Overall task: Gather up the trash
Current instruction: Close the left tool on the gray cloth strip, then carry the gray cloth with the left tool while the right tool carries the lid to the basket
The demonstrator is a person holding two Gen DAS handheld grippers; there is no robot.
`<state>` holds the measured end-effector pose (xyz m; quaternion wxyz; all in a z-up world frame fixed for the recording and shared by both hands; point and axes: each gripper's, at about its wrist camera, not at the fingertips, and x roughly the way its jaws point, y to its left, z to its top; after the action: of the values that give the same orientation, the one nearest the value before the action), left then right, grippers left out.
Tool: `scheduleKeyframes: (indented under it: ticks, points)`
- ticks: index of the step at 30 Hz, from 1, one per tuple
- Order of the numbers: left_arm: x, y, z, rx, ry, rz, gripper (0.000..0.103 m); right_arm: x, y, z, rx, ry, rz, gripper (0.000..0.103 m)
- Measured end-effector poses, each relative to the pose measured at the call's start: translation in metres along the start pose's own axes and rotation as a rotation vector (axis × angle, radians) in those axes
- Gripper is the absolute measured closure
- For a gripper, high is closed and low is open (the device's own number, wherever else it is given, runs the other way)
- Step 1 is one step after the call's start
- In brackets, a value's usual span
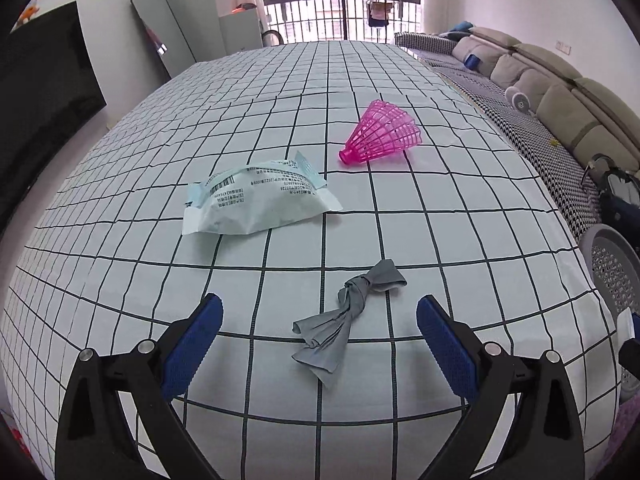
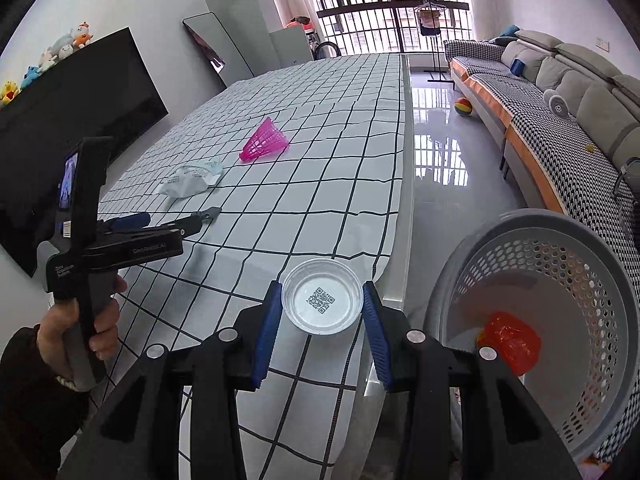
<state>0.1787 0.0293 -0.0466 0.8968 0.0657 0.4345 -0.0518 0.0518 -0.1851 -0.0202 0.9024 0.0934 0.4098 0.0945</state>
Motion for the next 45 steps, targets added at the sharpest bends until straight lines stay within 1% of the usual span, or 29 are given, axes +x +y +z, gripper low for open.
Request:
scheduleKeyframes:
  ticks: [2, 6, 7, 10, 11, 12, 13, 15, 16, 17, 18, 22, 23, 30, 35, 45]
  points:
    - [0.005, 0.001, 0.0, -0.007, 0.015, -0.009, 0.009, 0.001, 0.0, 0.0, 0.0, 0.002, 0.0, 0.064]
    - [0.013, 0.001, -0.001, -0.01, 0.045, -0.024, 0.021, 0.003, 0.002, 0.0, 0.001, 0.007, 0.001, 0.064]
    - [0.014, 0.002, -0.001, -0.014, 0.046, -0.031, 0.022, 0.004, 0.002, 0.0, 0.001, 0.008, 0.002, 0.064]
    - [0.014, 0.002, -0.001, -0.019, 0.043, -0.054, 0.031, 0.004, 0.003, 0.0, -0.002, 0.009, 0.003, 0.064]
    - [0.013, 0.002, -0.001, -0.019, 0.043, -0.063, 0.036, 0.005, 0.003, 0.0, -0.002, 0.009, 0.003, 0.064]
    - [0.013, 0.002, -0.001, -0.019, 0.042, -0.075, 0.044, 0.005, 0.004, 0.0, -0.002, 0.009, 0.003, 0.064]
    - [0.012, 0.001, -0.001, -0.016, 0.041, -0.085, 0.048, 0.005, 0.004, 0.0, -0.001, 0.009, 0.003, 0.064]
    - [0.01, -0.001, -0.001, -0.006, 0.038, -0.093, 0.06, 0.005, 0.004, 0.0, -0.001, 0.009, 0.003, 0.064]
    - [0.01, -0.003, -0.001, -0.001, 0.037, -0.1, 0.064, 0.005, 0.004, 0.0, 0.0, 0.009, 0.003, 0.064]
    - [0.009, -0.004, -0.002, 0.004, 0.037, -0.105, 0.07, 0.005, 0.004, 0.0, 0.0, 0.008, 0.003, 0.064]
    - [0.007, -0.005, -0.003, 0.008, 0.037, -0.108, 0.075, 0.005, 0.004, 0.0, 0.001, 0.008, 0.003, 0.064]
    - [0.0, -0.007, -0.006, 0.01, 0.031, -0.121, 0.081, 0.004, 0.003, -0.002, 0.003, 0.006, 0.004, 0.064]
    - [-0.003, -0.008, -0.007, 0.012, 0.029, -0.124, 0.085, 0.002, 0.001, -0.003, 0.005, 0.005, 0.005, 0.064]
    - [-0.024, -0.019, -0.013, 0.02, 0.004, -0.134, 0.089, -0.002, -0.005, -0.005, 0.019, 0.0, 0.006, 0.064]
    - [-0.034, -0.028, -0.016, 0.028, -0.006, -0.143, 0.089, -0.007, -0.009, -0.008, 0.027, -0.007, 0.006, 0.064]
    - [-0.025, -0.028, -0.014, 0.027, 0.017, -0.109, 0.089, -0.013, -0.017, -0.013, 0.045, -0.014, 0.005, 0.064]
